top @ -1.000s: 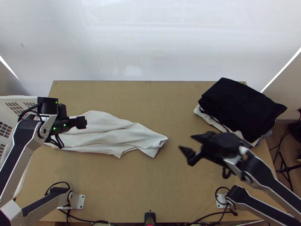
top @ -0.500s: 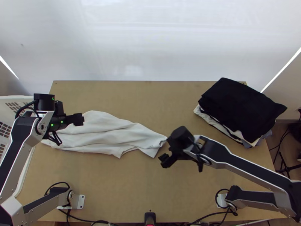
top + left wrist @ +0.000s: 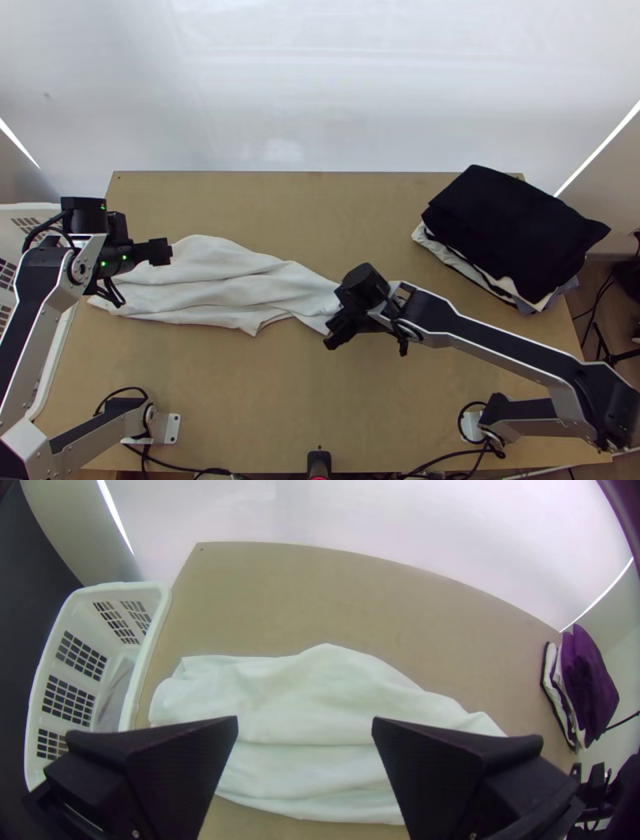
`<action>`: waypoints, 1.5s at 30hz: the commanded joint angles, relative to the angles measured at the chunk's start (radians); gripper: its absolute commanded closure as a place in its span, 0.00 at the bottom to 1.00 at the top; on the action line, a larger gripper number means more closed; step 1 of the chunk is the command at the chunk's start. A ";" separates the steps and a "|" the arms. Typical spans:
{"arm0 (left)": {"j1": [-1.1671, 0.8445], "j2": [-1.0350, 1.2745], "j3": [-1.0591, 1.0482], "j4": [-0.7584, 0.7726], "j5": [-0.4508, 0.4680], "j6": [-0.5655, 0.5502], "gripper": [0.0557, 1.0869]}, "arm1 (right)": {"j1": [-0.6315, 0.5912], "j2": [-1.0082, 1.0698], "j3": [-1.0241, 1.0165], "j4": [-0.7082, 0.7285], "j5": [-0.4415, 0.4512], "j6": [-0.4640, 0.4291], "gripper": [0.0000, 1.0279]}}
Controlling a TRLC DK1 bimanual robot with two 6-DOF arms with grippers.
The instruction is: Fold the t-shirt
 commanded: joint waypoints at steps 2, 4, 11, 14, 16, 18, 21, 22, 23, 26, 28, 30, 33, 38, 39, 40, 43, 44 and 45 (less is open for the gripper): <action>0.011 -0.001 0.003 -0.005 -0.001 0.015 0.05 | -0.012 0.054 -0.007 0.031 0.001 -0.065 0.60; 0.011 0.002 0.005 -0.005 -0.001 0.016 0.05 | -0.020 0.054 -0.007 0.031 0.001 -0.076 0.57; 0.011 0.015 0.007 0.005 -0.001 0.019 0.05 | -0.052 0.037 -0.011 0.032 0.004 -0.110 0.48; 0.011 0.024 0.010 0.008 -0.001 0.021 0.05 | -0.066 0.044 -0.009 0.043 0.008 -0.128 0.48; 0.011 0.030 0.014 0.008 -0.001 0.021 0.05 | -0.072 0.052 -0.011 0.059 0.009 -0.133 0.48; 0.011 0.036 0.017 0.010 -0.001 0.021 0.05 | -0.075 0.060 -0.011 0.068 0.009 -0.139 0.48; 0.011 0.048 0.025 0.011 -0.001 0.023 0.05 | -0.075 0.066 -0.006 0.069 0.011 -0.141 0.48; 0.011 0.053 0.030 0.011 -0.001 0.024 0.05 | -0.075 0.066 -0.006 0.069 0.011 -0.142 0.48; 0.011 0.056 0.034 0.011 -0.001 0.027 0.05 | -0.075 0.066 -0.004 0.069 0.011 -0.142 0.48; 0.011 0.062 0.040 0.013 0.001 0.032 0.05 | -0.075 0.060 -0.004 0.069 0.012 -0.142 0.48; 0.011 0.068 0.042 0.013 -0.001 0.032 0.05 | -0.073 0.044 -0.006 0.069 0.012 -0.142 0.48; 0.011 0.074 0.043 0.015 0.001 0.032 0.05 | -0.073 0.040 -0.007 0.069 0.012 -0.141 0.48; 0.011 0.082 0.045 0.019 0.001 0.032 0.05 | -0.073 0.041 -0.017 0.069 0.014 -0.141 0.48; 0.011 0.090 0.048 0.024 0.001 0.032 0.05 | -0.075 0.037 -0.030 0.069 0.014 -0.141 0.48; 0.010 0.093 0.048 0.024 0.001 0.030 0.05 | -0.075 0.038 -0.035 0.069 0.015 -0.142 0.48; 0.010 0.093 0.048 0.024 0.001 0.030 0.05 | -0.076 0.043 -0.040 0.072 0.018 -0.145 0.48; 0.011 0.093 0.048 0.024 0.001 0.032 0.05 | -0.078 0.060 -0.044 0.082 0.018 -0.145 0.48; 0.011 0.093 0.046 0.024 -0.001 0.032 0.05 | -0.078 0.066 -0.044 0.083 0.018 -0.145 0.48; 0.011 0.093 0.048 0.024 0.001 0.032 0.05 | -0.078 0.072 -0.043 0.086 0.018 -0.145 0.48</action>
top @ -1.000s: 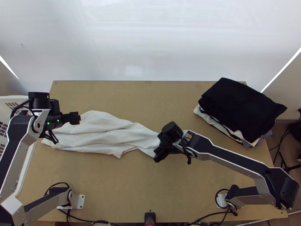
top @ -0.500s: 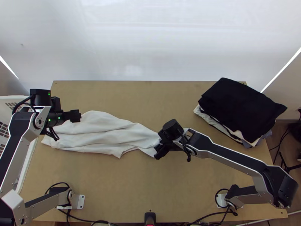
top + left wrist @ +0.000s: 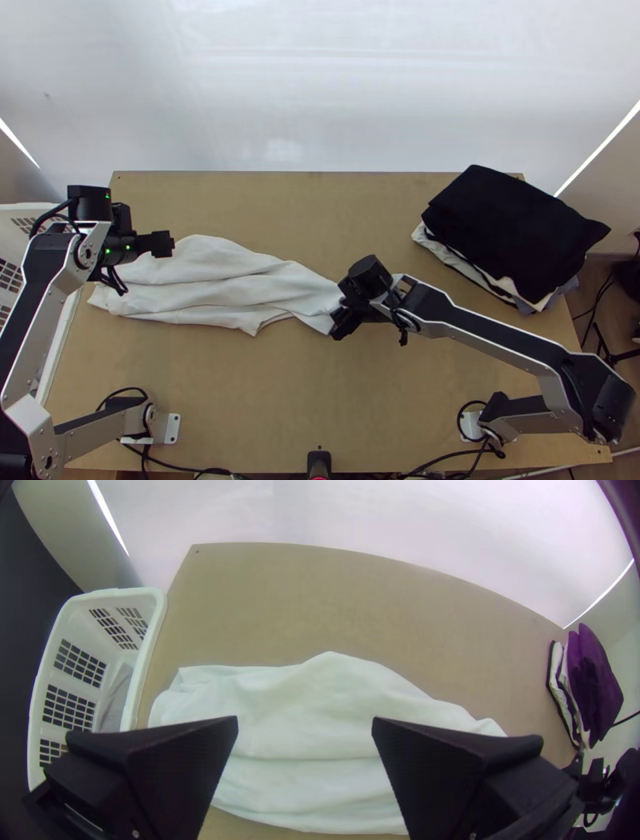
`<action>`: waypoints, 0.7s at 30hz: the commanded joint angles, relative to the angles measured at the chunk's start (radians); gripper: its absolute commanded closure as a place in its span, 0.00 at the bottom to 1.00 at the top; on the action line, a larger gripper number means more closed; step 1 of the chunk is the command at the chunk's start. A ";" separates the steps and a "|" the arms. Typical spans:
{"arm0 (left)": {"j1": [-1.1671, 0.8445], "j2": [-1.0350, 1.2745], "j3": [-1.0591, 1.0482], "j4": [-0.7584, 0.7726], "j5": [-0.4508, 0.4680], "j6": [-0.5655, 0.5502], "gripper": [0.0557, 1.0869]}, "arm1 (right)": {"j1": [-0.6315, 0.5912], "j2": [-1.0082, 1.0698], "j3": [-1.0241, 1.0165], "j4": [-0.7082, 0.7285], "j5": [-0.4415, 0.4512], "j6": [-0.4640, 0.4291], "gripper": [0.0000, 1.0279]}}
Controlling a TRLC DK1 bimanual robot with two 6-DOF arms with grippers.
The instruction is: Fold the t-shirt
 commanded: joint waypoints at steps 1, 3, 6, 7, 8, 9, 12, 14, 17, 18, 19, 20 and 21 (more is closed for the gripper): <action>0.001 0.004 0.002 0.002 0.000 0.002 0.05 | -0.002 0.030 -0.008 0.016 0.000 0.001 0.48; 0.001 0.004 0.004 0.002 0.000 0.002 0.05 | -0.002 0.041 -0.006 0.036 -0.001 0.001 0.48; 0.001 0.001 0.004 0.000 0.000 0.004 0.05 | -0.002 0.058 0.008 0.062 -0.001 0.004 0.49; 0.001 -0.001 0.004 -0.001 0.000 0.004 0.05 | -0.002 0.060 0.009 0.076 0.000 0.007 0.50; 0.001 -0.002 0.004 -0.001 0.000 0.004 0.05 | -0.002 0.058 0.011 0.091 0.000 0.009 0.61; 0.001 -0.004 0.004 -0.001 0.000 0.004 0.05 | -0.007 0.055 0.017 0.105 0.000 0.009 0.80; 0.009 -0.010 0.005 -0.001 0.000 0.007 0.05 | -0.036 0.014 0.025 0.119 0.000 0.032 0.97; 0.021 -0.011 0.004 -0.003 0.001 0.010 0.05 | -0.048 -0.068 0.031 0.119 0.003 0.059 0.97; 0.041 -0.011 -0.004 -0.003 0.001 0.018 0.05 | -0.083 -0.192 0.080 0.113 0.025 0.111 0.97; 0.044 -0.010 -0.004 -0.001 0.001 0.021 0.05 | -0.100 -0.220 0.100 0.096 0.028 0.117 0.97; 0.046 -0.008 -0.002 0.002 0.001 0.024 0.05 | -0.117 -0.243 0.112 0.087 0.031 0.121 0.97; 0.046 -0.007 0.001 0.004 0.003 0.024 0.05 | -0.140 -0.262 0.115 0.085 0.033 0.122 0.97; 0.044 -0.002 0.004 0.005 0.003 0.024 0.05 | -0.165 -0.276 0.114 0.085 0.033 0.127 0.97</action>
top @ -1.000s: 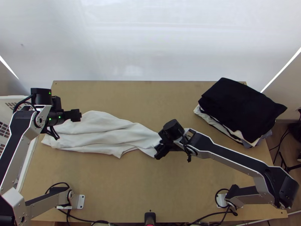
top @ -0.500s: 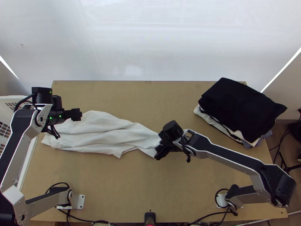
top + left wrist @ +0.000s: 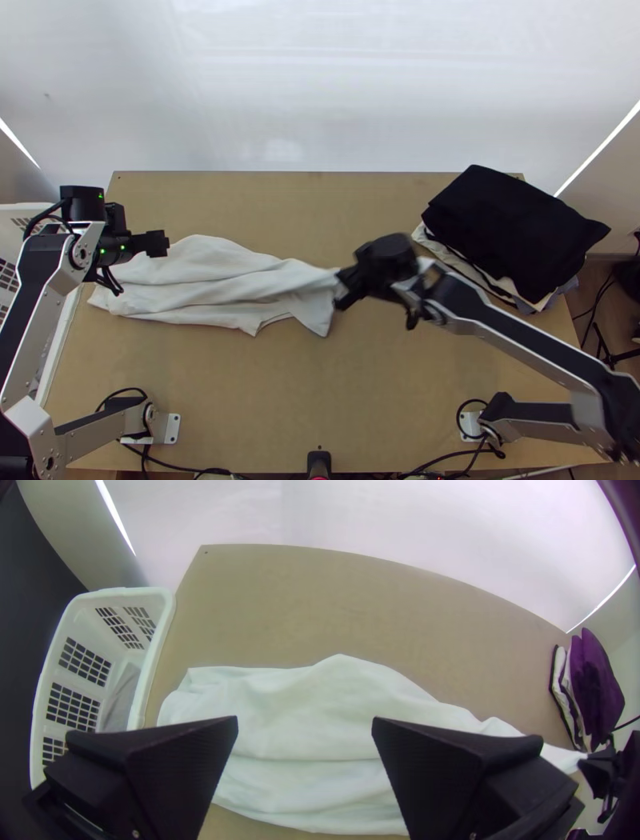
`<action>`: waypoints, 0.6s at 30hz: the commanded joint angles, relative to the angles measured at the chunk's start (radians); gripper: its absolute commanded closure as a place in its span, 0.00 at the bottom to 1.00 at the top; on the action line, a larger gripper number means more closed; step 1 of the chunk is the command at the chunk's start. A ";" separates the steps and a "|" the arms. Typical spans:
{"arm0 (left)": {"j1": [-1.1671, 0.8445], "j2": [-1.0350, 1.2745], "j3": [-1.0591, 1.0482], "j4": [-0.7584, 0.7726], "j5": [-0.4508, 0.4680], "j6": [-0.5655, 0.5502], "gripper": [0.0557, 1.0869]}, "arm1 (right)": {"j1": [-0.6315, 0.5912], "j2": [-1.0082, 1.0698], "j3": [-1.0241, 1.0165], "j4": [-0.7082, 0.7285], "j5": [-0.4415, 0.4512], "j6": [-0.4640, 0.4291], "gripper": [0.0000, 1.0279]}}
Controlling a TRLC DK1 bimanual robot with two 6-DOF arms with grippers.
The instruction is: Fold the t-shirt
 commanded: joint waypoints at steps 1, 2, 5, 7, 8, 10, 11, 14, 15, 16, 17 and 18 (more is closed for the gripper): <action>0.016 0.010 0.008 0.008 0.003 0.008 0.05 | -0.119 -0.152 0.047 -0.015 0.016 0.046 0.97; 0.011 0.014 0.011 0.009 0.004 0.008 0.05 | -0.144 -0.154 0.041 -0.015 0.016 0.046 0.97; 0.002 0.025 0.019 0.011 0.004 0.005 0.05 | -0.178 -0.162 0.001 -0.013 0.016 0.046 0.97; -0.001 0.028 0.020 0.012 0.004 0.005 0.05 | -0.182 -0.162 -0.033 -0.007 0.016 0.046 0.97; -0.004 0.028 0.022 0.012 0.004 0.004 0.05 | -0.188 -0.160 -0.053 -0.001 0.016 0.046 0.97; -0.007 0.030 0.025 0.012 0.004 0.004 0.05 | -0.191 -0.158 -0.076 -0.001 0.016 0.050 0.97; -0.007 0.030 0.026 0.012 0.004 0.005 0.05 | -0.191 -0.162 -0.084 -0.001 0.016 0.058 0.97; -0.009 0.030 0.022 0.011 0.004 0.016 0.05 | -0.195 -0.169 -0.099 -0.001 0.016 0.080 0.97; -0.012 0.030 0.016 0.008 0.004 0.025 0.05 | -0.195 -0.174 -0.108 -0.001 0.016 0.081 0.97; -0.021 0.030 0.006 0.008 0.003 0.037 0.05 | -0.195 -0.175 -0.114 -0.001 0.016 0.081 0.97; -0.029 0.033 -0.006 0.008 0.003 0.050 0.05 | -0.195 -0.177 -0.122 -0.001 0.016 0.083 0.97; -0.044 0.036 -0.020 0.005 0.003 0.059 0.05 | -0.195 -0.177 -0.131 -0.003 0.016 0.083 0.97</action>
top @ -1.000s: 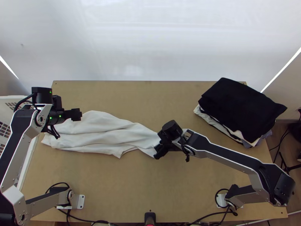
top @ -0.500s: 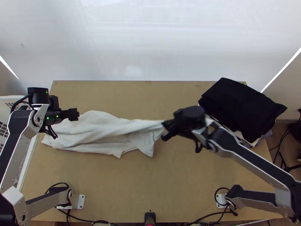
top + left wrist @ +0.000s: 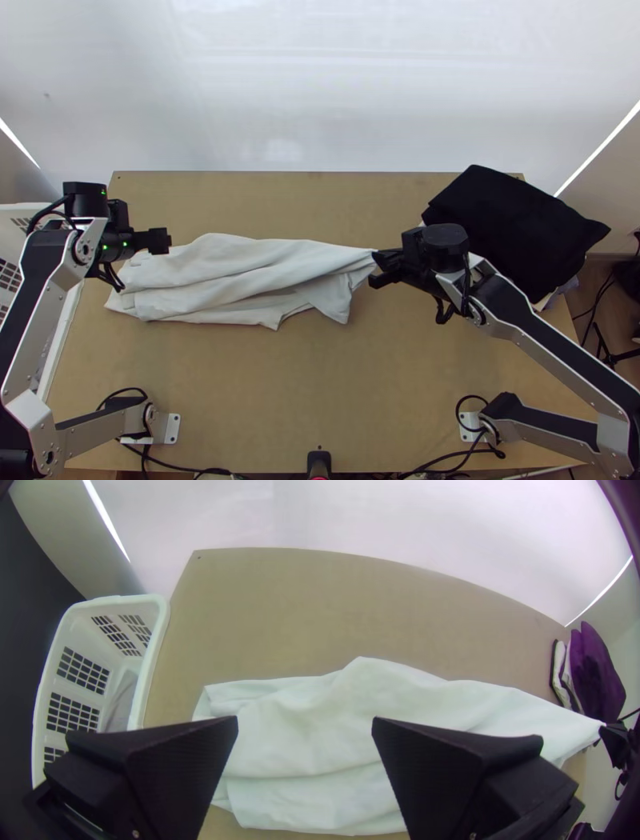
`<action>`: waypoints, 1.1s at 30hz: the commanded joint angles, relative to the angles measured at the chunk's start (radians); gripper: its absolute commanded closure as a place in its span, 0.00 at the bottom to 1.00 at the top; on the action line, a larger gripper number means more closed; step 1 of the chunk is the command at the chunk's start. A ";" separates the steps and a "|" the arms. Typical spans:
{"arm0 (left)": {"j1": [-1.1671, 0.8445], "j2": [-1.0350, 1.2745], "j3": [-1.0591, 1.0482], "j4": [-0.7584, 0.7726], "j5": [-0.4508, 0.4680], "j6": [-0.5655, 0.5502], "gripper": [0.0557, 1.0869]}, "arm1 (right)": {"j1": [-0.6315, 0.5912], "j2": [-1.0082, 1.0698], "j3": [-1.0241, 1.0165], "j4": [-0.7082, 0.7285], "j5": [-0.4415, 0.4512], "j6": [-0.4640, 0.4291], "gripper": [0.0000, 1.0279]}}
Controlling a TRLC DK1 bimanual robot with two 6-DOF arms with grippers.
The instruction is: Fold the t-shirt
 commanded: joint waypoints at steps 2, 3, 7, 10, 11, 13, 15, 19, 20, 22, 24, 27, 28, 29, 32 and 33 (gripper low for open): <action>-0.068 0.015 -0.065 -0.020 -0.002 0.070 0.05 | -0.017 -0.017 -0.066 0.003 0.001 0.015 0.97; -0.085 0.015 -0.082 -0.029 -0.004 0.090 0.05 | -0.020 -0.017 -0.071 0.003 0.001 0.017 0.97; -0.146 0.022 -0.137 -0.075 -0.041 0.183 0.05 | -0.037 -0.017 -0.079 0.001 0.001 0.015 0.97; -0.174 0.019 -0.165 -0.078 -0.053 0.223 0.05 | -0.042 -0.011 -0.076 0.001 0.001 0.015 0.97; -0.186 0.021 -0.175 -0.078 -0.054 0.234 0.05 | -0.043 -0.008 -0.076 0.001 0.001 0.015 0.97; -0.223 0.021 -0.203 -0.078 -0.054 0.241 0.05 | -0.043 0.000 -0.074 0.001 0.001 0.015 0.97; -0.270 0.022 -0.240 -0.067 -0.056 0.241 0.05 | -0.043 0.007 -0.073 0.001 0.001 0.015 0.97; -0.348 0.039 -0.298 0.005 -0.056 0.228 0.05 | -0.043 0.023 -0.068 0.001 0.001 0.015 0.97; -0.373 0.044 -0.304 0.008 -0.056 0.215 0.05 | -0.043 0.026 -0.068 0.001 0.001 0.017 0.97; -0.424 0.048 -0.318 0.019 -0.056 0.197 0.05 | -0.046 0.029 -0.069 0.001 0.001 0.017 0.97; -0.456 0.058 -0.330 0.037 -0.056 0.185 0.05 | -0.049 0.029 -0.074 0.001 0.001 0.017 0.97; -0.459 0.088 -0.338 0.083 -0.057 0.182 0.05 | -0.051 0.029 -0.077 0.000 0.001 0.015 0.97; -0.459 0.099 -0.339 0.104 -0.064 0.182 0.05 | -0.051 0.027 -0.077 -0.002 0.001 0.015 0.97; -0.456 0.107 -0.339 0.126 -0.085 0.183 0.05 | -0.052 0.027 -0.077 -0.002 0.001 0.015 0.97; -0.457 0.125 -0.338 0.189 -0.126 0.191 0.14 | -0.052 0.020 -0.077 -0.006 0.001 0.015 0.97; -0.457 0.130 -0.338 0.207 -0.130 0.194 0.29 | -0.052 0.017 -0.076 -0.008 0.001 0.015 0.97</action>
